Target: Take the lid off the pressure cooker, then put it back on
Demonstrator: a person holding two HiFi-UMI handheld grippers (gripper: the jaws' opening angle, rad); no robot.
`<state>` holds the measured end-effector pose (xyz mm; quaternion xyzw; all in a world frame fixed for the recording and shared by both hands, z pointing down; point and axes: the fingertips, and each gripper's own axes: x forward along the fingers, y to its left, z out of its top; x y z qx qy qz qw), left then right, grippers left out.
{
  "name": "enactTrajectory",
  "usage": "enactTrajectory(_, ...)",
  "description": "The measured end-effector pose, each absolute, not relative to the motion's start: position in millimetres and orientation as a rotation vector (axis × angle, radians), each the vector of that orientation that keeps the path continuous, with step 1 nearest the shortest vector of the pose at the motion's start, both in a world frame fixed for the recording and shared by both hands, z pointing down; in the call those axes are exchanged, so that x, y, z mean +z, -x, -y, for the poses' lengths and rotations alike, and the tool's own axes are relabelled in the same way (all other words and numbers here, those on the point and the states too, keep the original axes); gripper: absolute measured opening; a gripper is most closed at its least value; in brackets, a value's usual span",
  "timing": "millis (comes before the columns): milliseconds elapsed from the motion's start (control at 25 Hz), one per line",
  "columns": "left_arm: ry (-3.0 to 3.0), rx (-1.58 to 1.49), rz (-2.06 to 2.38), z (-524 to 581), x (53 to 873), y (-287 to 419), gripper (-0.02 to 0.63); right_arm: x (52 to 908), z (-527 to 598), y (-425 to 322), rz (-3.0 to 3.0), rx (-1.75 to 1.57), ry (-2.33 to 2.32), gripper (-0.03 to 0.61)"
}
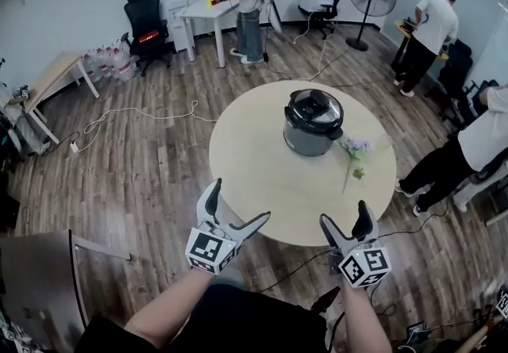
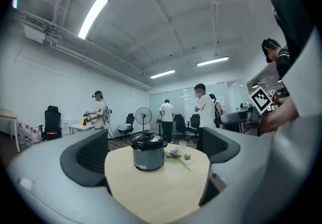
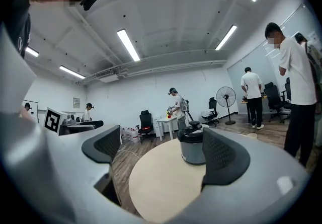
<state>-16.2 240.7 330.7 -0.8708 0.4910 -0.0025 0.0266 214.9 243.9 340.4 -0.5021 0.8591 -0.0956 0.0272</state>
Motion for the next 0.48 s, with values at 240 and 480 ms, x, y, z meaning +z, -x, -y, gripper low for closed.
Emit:
enactTrajectory(240,2.684,-0.062,-1.537,-208.9,349.0,2.3,0.571,336.5,-202.0,-229.5,-2.675,-0.271,1.529,0.515)
enactTrajectory(480,2.739,-0.113,-1.491,-143.2,379.7,-2.3,0.571,342.6,-136.9,-225.6,-2.683,-0.273,1.567,0.515)
